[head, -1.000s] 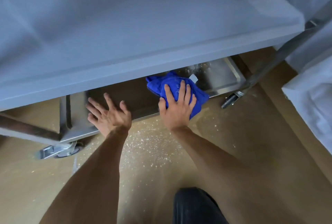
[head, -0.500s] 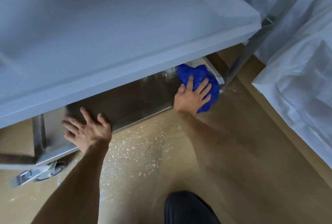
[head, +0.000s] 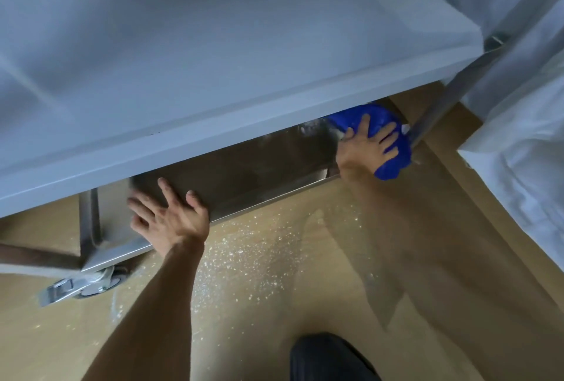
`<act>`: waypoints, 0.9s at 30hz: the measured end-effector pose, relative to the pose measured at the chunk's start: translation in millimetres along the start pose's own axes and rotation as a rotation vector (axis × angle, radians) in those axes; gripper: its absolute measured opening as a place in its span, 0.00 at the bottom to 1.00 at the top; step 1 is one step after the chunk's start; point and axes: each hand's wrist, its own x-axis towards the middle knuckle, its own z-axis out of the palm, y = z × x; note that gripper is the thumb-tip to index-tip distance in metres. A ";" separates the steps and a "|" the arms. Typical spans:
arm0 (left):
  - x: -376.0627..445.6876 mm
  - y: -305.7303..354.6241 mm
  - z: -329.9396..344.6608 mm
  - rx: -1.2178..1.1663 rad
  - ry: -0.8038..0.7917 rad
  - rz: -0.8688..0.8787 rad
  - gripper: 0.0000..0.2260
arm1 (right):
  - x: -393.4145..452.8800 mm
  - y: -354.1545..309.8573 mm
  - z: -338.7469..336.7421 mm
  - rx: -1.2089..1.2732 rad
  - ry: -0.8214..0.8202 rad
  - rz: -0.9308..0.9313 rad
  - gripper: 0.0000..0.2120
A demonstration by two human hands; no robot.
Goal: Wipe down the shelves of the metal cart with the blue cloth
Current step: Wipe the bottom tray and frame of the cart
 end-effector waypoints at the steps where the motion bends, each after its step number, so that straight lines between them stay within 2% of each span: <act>1: 0.1 0.4 0.3 0.000 -0.002 -0.003 0.29 | -5.6 -10.8 -0.8 -0.056 -0.071 -0.009 0.26; 3: 2.2 -1.0 0.8 0.005 0.000 -0.003 0.29 | -45.8 -54.5 2.7 -0.119 -0.133 -0.163 0.25; 7: 1.2 -1.3 -1.9 -0.003 -0.006 0.001 0.29 | -165.8 -134.9 5.5 -0.023 -0.252 -0.721 0.18; 9: 0.9 -0.5 -3.3 -0.004 -0.008 0.003 0.28 | -191.6 -140.4 5.4 0.034 -0.297 -0.819 0.18; 14: -1.3 -0.7 -6.1 0.019 -0.017 -0.008 0.28 | -140.0 -88.7 6.0 -0.001 -0.258 -0.694 0.24; 18: -3.0 1.7 -6.2 0.020 -0.010 -0.008 0.28 | -33.5 -32.7 -3.2 -0.048 -0.146 -0.344 0.26; 21: -1.0 4.8 -2.5 0.016 -0.005 -0.017 0.29 | -15.3 -31.9 -0.3 -0.091 -0.107 -0.097 0.26; 23: -0.9 4.6 -0.8 0.033 -0.002 -0.009 0.29 | -48.1 -62.8 5.1 -0.073 -0.110 -0.115 0.26; 27: -1.6 3.9 -1.7 0.028 0.006 0.000 0.28 | -152.2 -120.8 11.2 0.041 -0.206 -0.468 0.22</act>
